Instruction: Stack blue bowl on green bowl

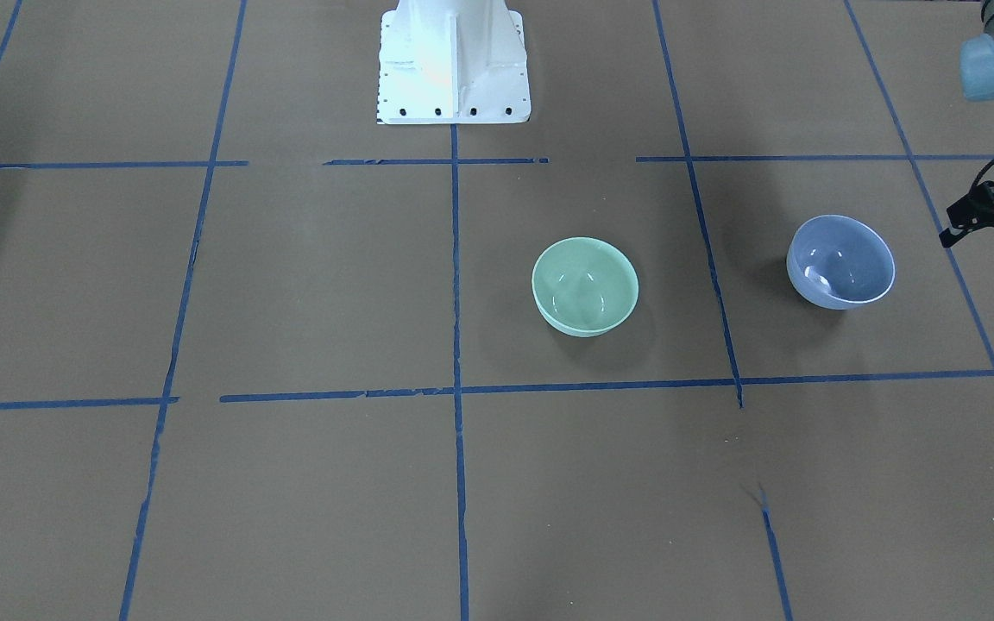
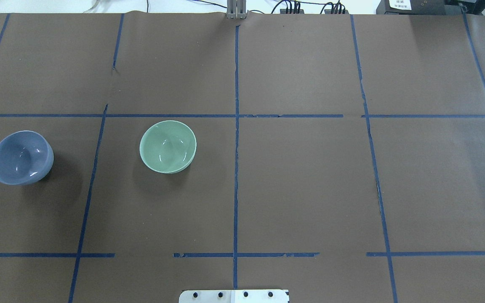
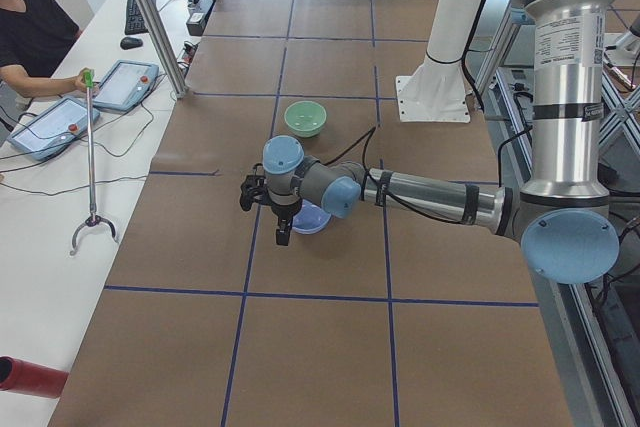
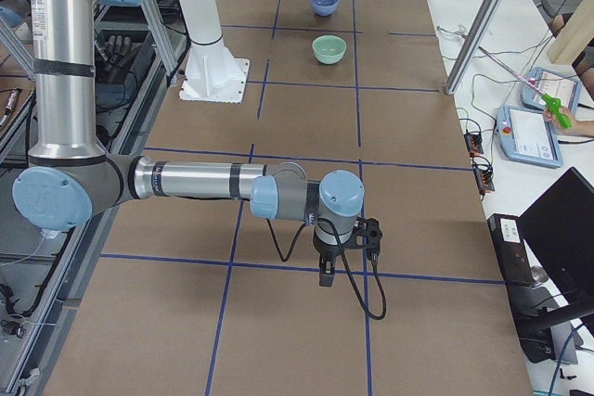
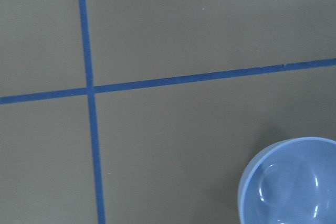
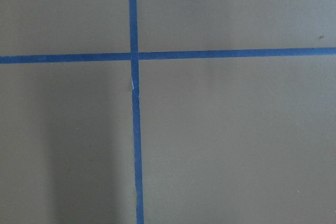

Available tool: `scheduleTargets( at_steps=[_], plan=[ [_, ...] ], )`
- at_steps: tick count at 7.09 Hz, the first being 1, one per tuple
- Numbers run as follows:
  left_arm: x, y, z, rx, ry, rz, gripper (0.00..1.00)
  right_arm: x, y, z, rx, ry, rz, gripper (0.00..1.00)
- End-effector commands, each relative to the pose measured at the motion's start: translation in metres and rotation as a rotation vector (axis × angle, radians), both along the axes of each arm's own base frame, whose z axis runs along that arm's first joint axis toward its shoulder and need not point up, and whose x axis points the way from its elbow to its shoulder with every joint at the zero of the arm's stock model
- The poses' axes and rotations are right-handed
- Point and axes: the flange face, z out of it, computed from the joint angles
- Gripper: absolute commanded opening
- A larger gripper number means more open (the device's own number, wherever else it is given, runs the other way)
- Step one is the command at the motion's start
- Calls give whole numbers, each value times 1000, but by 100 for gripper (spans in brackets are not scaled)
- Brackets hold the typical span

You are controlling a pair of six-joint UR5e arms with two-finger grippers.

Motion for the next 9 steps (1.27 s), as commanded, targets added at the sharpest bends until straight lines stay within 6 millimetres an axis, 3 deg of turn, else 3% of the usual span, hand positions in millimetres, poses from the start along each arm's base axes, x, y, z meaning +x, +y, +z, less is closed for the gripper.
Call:
scheduleTargets(
  at_steps=[1, 4, 5, 7, 9],
  plan=[
    [43, 10, 13, -24, -15, -30, 100, 0, 0, 0, 0, 0, 0, 100],
    [93, 25, 50, -51, 26, -36, 100, 1, 0, 0, 0, 0, 1, 100],
    [113, 31, 47, -65, 43, -25, 100, 1, 0, 0, 0, 0, 1, 100],
    [115, 31, 42, -47, 50, -15, 50, 0, 0, 0, 0, 0, 0, 100],
    [108, 34, 46, 11, 45, 26, 49, 0, 0, 0, 0, 0, 0, 100]
  ],
)
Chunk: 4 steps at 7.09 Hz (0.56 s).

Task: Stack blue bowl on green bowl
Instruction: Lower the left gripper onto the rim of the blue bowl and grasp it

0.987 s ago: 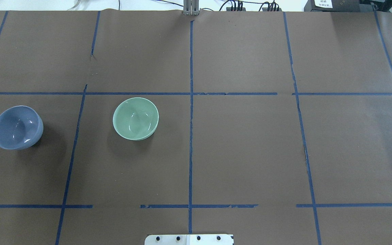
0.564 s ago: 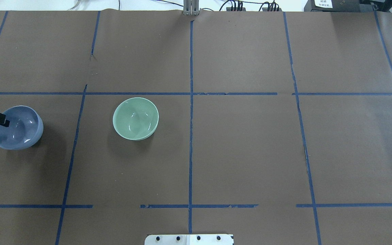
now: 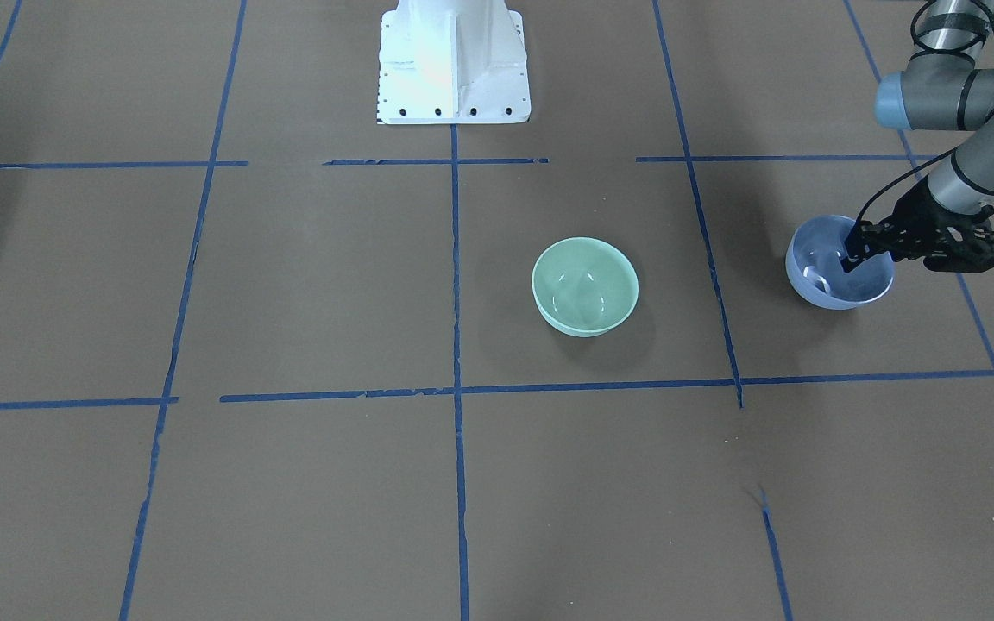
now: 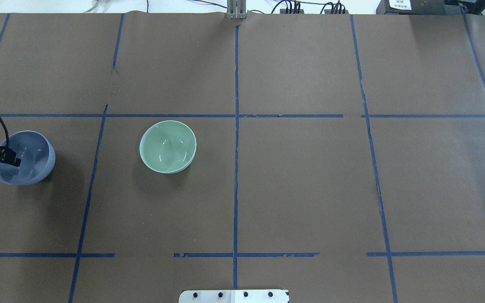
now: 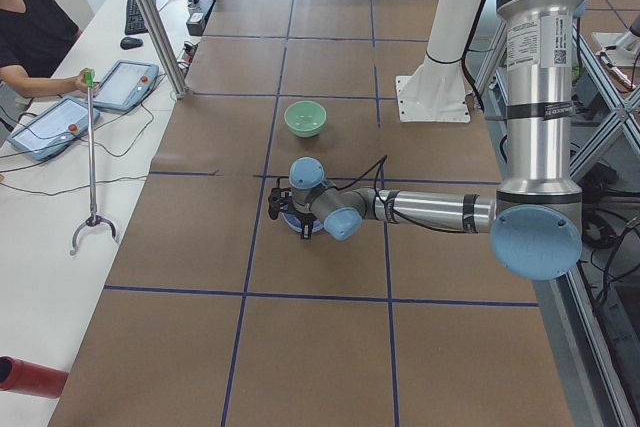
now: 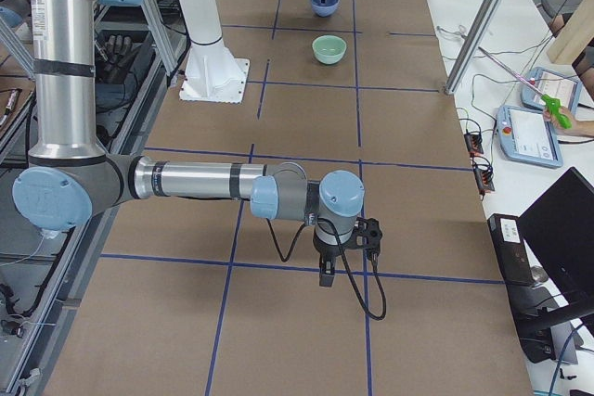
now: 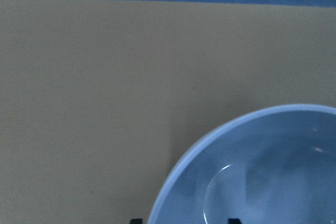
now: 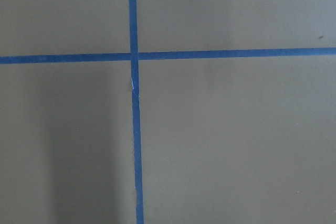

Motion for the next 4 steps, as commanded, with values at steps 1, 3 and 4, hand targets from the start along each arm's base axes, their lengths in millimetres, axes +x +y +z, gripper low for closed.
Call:
scheduleTargets(
  at_steps=[1, 3, 4],
  plan=[
    [-5, 2, 3, 66, -6, 46, 50, 0, 0, 0, 0, 0, -1, 100],
    [-6, 1, 2, 67, -5, 45, 50, 0, 0, 0, 0, 0, 1, 100],
    [-6, 1, 2, 67, -5, 45, 48, 0, 0, 0, 0, 0, 1, 100]
  ],
)
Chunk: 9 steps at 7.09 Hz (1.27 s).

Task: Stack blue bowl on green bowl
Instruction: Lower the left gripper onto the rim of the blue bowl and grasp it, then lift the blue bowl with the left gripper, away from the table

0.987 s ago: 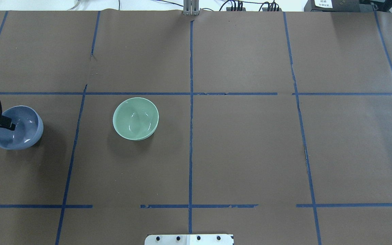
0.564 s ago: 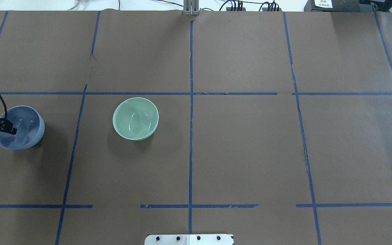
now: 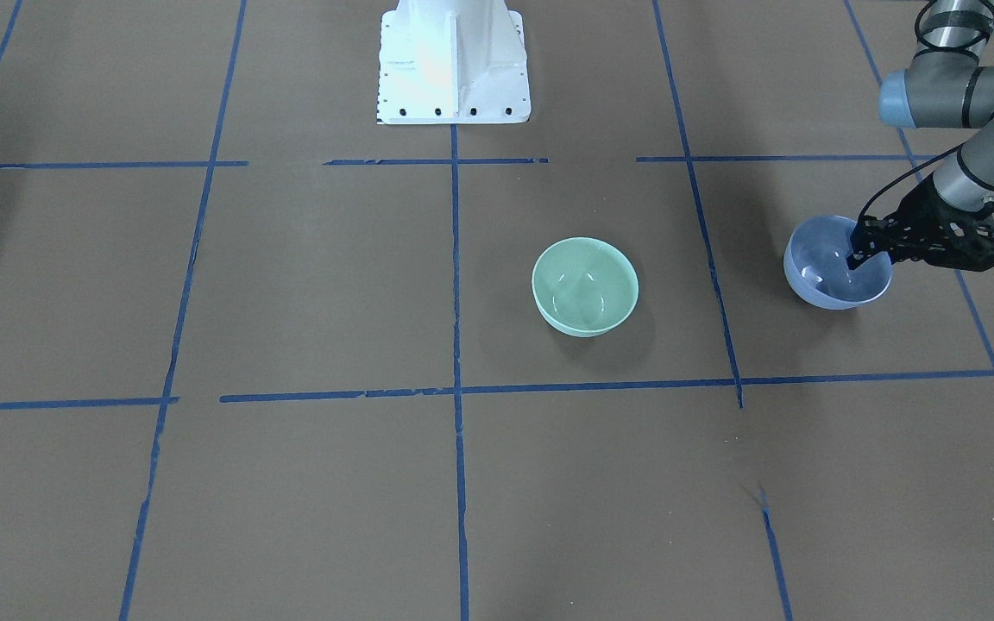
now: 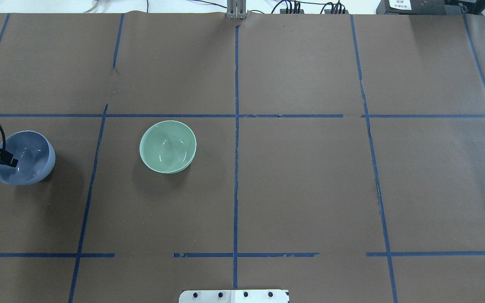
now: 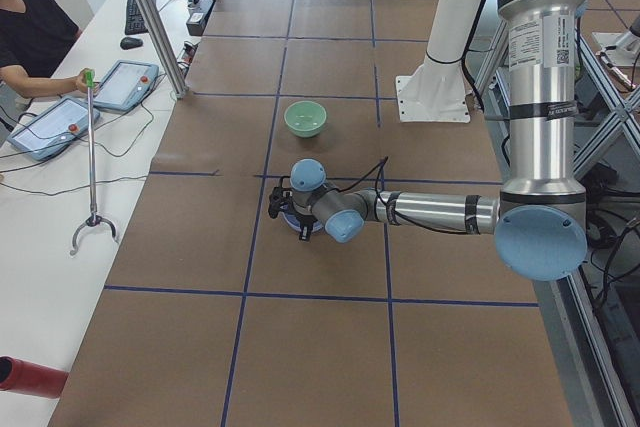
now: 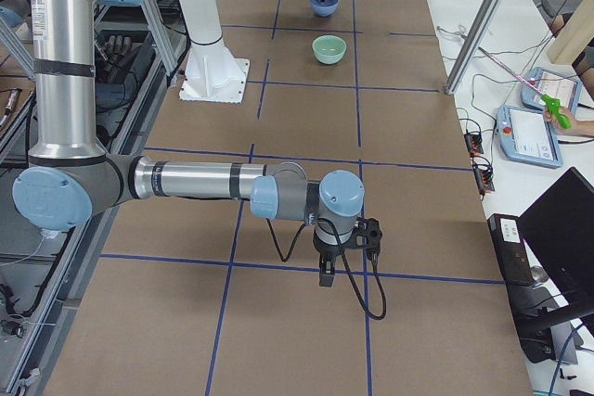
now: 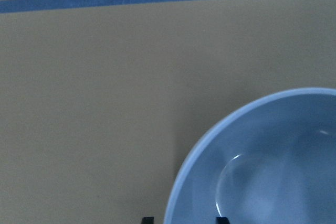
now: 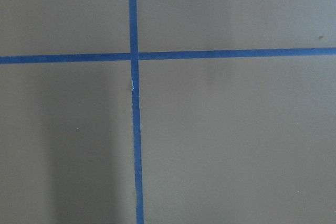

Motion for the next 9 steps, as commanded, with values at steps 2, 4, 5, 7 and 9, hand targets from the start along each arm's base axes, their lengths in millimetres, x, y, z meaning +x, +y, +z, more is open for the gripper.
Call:
scheduleTargets(
  at_steps=[2, 4, 5, 7, 9],
  plan=[
    [-2, 0, 1, 0, -2, -4, 2, 0, 0, 0, 0, 0, -1, 100],
    [-36, -7, -12, 1, 14, -65, 0, 0, 0, 0, 0, 0, -1, 100],
    [-51, -13, -38, -28, 38, -80, 0, 0, 0, 0, 0, 0, -1, 100],
    [-86, -19, -106, -36, 9, -94, 0, 0, 0, 0, 0, 0, -1, 100],
    [-122, -38, -203, -85, -27, -154, 0, 0, 0, 0, 0, 0, -1, 100]
  ],
)
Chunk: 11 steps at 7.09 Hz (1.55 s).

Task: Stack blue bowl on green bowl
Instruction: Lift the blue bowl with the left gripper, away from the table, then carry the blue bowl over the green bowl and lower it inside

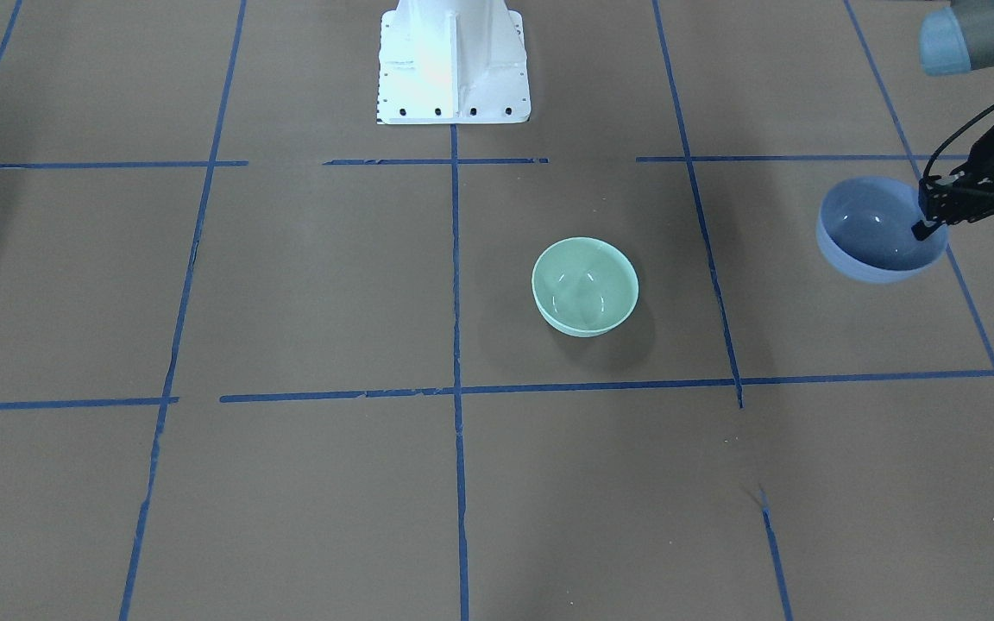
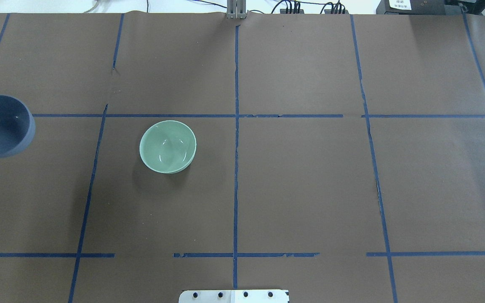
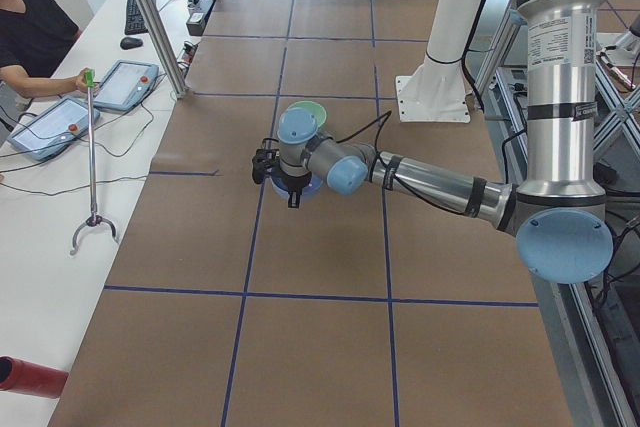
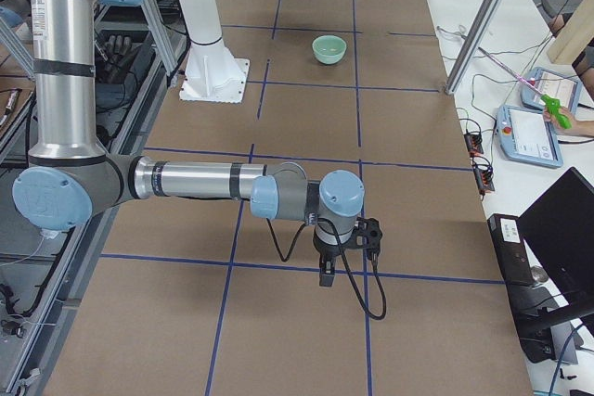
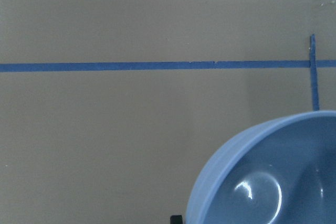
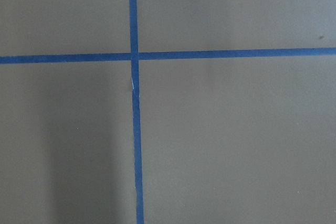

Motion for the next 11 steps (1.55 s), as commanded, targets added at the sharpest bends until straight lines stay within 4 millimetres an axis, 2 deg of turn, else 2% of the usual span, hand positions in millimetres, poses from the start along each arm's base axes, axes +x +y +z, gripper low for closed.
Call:
scheduleTargets(
  at_steps=[1, 2, 3, 5, 7, 8, 10, 11],
  plan=[
    [-40, -38, -117, -39, -24, -89, 0, 0, 0, 0, 0, 0, 0, 100],
    [-31, -52, -154, -83, -25, -93, 0, 1, 0, 0, 0, 0, 1, 100],
    [-13, -52, -164, -131, 0, -122, 0, 0, 0, 0, 0, 0, 0, 100],
    [74, -40, -186, -182, 101, -134, 0, 0, 0, 0, 0, 0, 0, 100],
    [161, -15, -193, -267, 201, -113, 0, 1, 0, 0, 0, 0, 1, 100],
    [196, -10, -187, -291, 237, -97, 0, 0, 0, 0, 0, 0, 0, 100],
    [247, -16, -174, -307, 227, -64, 0, 0, 0, 0, 0, 0, 0, 100],
    [255, -11, -175, -286, 230, -60, 0, 0, 0, 0, 0, 0, 0, 100]
  ],
)
